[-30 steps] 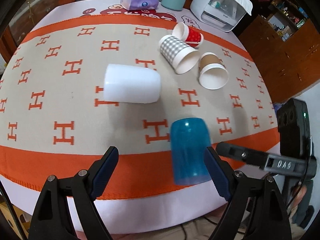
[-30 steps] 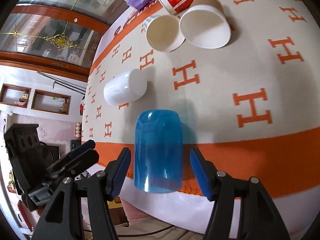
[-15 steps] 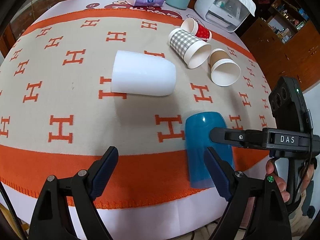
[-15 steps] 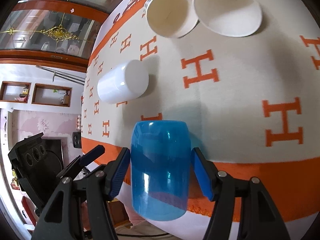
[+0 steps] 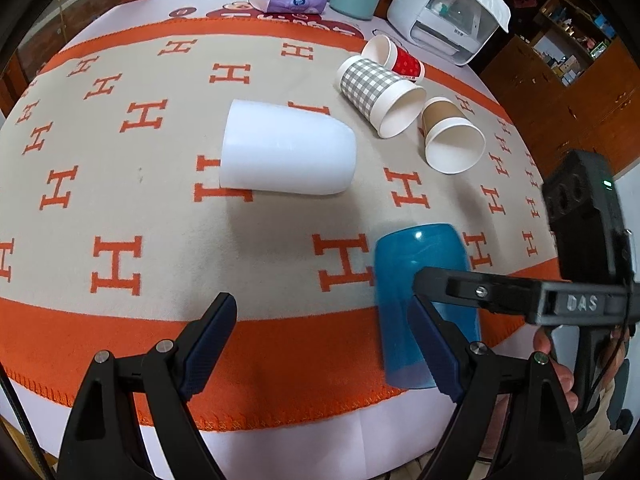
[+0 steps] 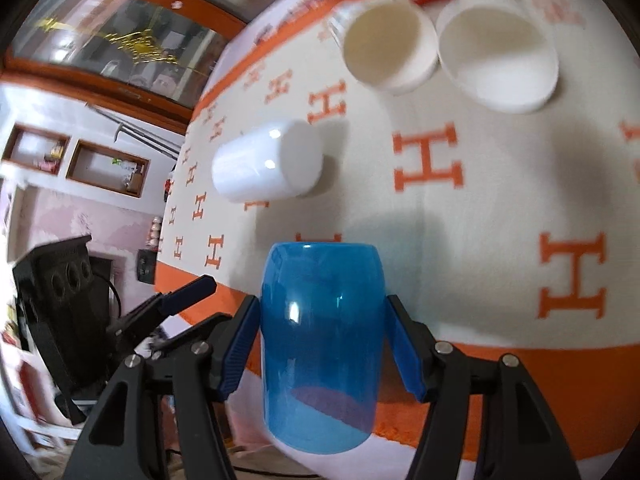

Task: Flip cup upside down
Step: 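Turn the blue cup mouth-down and set it on the cloth with the right gripper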

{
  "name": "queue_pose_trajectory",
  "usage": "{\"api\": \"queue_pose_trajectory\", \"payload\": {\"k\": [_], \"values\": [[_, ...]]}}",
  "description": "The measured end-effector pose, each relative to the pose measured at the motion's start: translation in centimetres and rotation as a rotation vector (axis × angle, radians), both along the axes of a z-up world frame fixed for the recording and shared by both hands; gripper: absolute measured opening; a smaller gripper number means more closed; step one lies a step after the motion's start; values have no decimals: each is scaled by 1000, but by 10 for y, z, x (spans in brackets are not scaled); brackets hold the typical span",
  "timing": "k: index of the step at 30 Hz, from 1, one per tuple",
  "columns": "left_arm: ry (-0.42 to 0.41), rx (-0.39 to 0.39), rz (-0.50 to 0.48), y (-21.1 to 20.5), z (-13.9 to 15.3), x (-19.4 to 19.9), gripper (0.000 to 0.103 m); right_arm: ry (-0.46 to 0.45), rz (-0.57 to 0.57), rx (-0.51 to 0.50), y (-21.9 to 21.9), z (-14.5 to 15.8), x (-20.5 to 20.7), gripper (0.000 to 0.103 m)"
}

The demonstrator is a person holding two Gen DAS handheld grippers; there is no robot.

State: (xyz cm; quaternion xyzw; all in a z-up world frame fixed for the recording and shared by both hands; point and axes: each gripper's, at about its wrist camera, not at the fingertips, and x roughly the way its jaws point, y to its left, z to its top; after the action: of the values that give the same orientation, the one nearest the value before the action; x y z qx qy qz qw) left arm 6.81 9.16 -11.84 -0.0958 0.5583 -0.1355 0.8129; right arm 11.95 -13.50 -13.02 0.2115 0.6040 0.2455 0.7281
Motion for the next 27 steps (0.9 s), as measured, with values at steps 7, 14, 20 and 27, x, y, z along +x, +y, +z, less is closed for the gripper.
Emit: {"api": "queue_pose_trajectory", "payload": {"k": [7, 14, 20, 27], "values": [[-87, 42, 15, -6, 14, -4, 86, -275, -53, -144, -7, 31, -5, 63], [-178, 64, 65, -9, 28, -8, 86, -479, -60, -205, 0, 28, -14, 63], [-211, 73, 105, -6, 30, -15, 86, -608, -33, -228, 8, 28, -41, 63], [-216, 77, 106, -5, 26, -26, 86, -720, 44, -297, 13, 31, -80, 63]]}}
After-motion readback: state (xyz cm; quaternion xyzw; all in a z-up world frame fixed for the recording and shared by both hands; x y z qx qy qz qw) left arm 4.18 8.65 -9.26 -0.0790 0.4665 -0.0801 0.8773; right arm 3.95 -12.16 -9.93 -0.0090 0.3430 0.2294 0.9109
